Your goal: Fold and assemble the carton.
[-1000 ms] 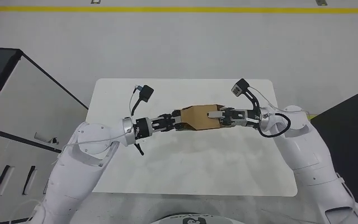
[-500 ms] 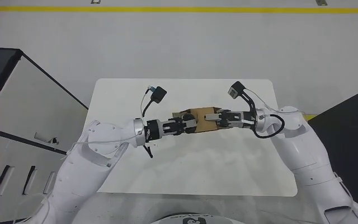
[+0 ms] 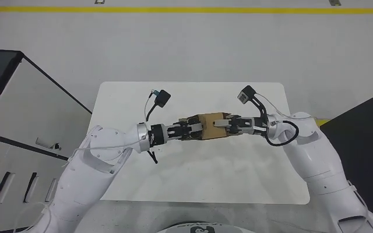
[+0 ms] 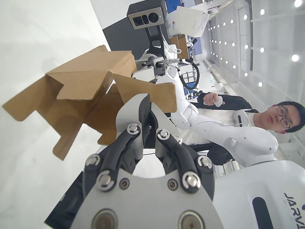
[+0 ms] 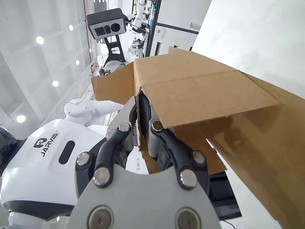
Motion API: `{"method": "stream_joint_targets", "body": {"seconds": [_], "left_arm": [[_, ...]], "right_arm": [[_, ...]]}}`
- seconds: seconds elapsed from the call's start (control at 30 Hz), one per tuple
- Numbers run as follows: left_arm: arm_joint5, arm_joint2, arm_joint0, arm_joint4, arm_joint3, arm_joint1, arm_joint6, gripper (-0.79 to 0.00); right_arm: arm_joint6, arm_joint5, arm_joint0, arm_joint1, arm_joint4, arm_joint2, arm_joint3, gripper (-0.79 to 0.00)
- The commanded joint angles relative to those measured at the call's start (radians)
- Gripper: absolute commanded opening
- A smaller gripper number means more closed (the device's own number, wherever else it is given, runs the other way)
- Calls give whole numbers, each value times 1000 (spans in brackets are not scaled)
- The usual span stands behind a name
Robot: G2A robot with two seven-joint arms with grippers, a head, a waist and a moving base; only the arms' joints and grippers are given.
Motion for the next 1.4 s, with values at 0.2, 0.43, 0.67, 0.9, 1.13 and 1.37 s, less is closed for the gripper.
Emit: {"method": "stream_joint_targets", "body": {"seconds": [0.2,0.43,0.67,0.9,1.13,1.37], "left_arm": [[-3,2,4,5,-5,1,7,-785],[-4,-19,22,4,-15,5,9,-785],[-9,-1,20,5,-21,4,12,-785],[-33,-30,28,14,-23,8,23,-785],[-44,-83,58,-26,-25,15,17,-785],[-65,-130,93,-61,-41,20,23,-785]], "right_arm": [[-8,-4,-6,0,3,3,-3,-785],[-1,-8,-21,2,28,17,-9,-785],[0,-11,-29,3,34,19,-11,-785],[21,-14,-45,4,110,43,7,-785],[57,-22,-48,0,194,49,39,-785],[97,-27,-34,-5,279,53,79,-785]]}}
